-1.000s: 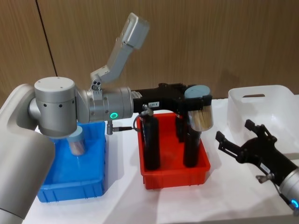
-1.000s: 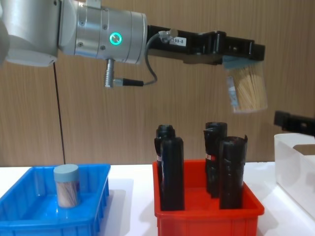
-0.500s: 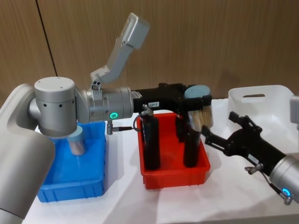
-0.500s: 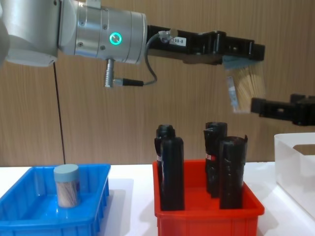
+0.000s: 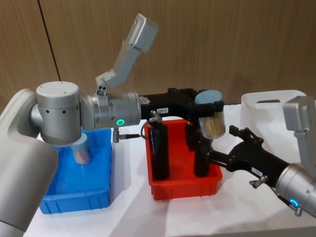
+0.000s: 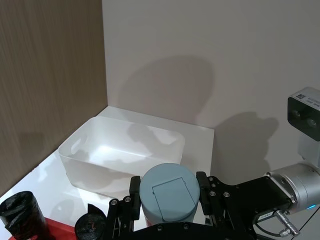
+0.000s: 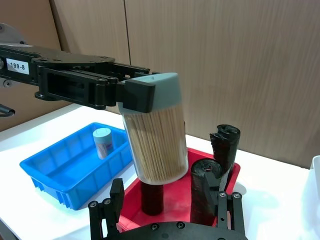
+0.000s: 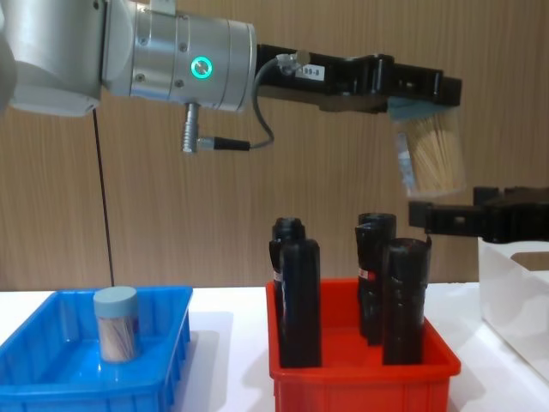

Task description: Pick the cotton swabs from the blue box and place them into the white box.

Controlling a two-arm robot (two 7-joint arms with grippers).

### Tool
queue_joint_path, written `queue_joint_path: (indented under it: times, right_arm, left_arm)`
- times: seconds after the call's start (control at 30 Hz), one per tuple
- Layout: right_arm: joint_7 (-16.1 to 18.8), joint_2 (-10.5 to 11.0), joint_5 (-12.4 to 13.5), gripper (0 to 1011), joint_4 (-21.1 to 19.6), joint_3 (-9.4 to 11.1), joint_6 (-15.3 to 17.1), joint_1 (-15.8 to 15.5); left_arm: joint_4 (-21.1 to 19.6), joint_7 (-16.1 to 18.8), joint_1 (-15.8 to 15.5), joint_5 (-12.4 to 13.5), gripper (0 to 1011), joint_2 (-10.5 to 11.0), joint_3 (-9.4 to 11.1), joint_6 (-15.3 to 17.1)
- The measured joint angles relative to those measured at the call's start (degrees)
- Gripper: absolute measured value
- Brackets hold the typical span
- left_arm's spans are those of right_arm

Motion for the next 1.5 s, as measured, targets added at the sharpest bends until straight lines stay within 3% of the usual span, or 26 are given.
queue_joint_path:
  times: [1.07,1.2,1.5]
  right_arm:
    - [1.46,-2.45,-3.14,1001,2.28,-1.43,3.33,5.69]
    - [1.44,-2.56,-3.15,945,2.44,-1.48,3.38,5.99]
    - [1.25,-2.69,-3.12,682,2.58,-1.57,3.34,6.42]
  left_arm:
    - [0.0,0.0,0.0,0.0,670,0.0,0.0,0.0]
    - [0.0,0.0,0.0,0.0,670,0.0,0.0,0.0]
    - [0.0,0.0,0.0,0.0,670,0.0,0.0,0.0]
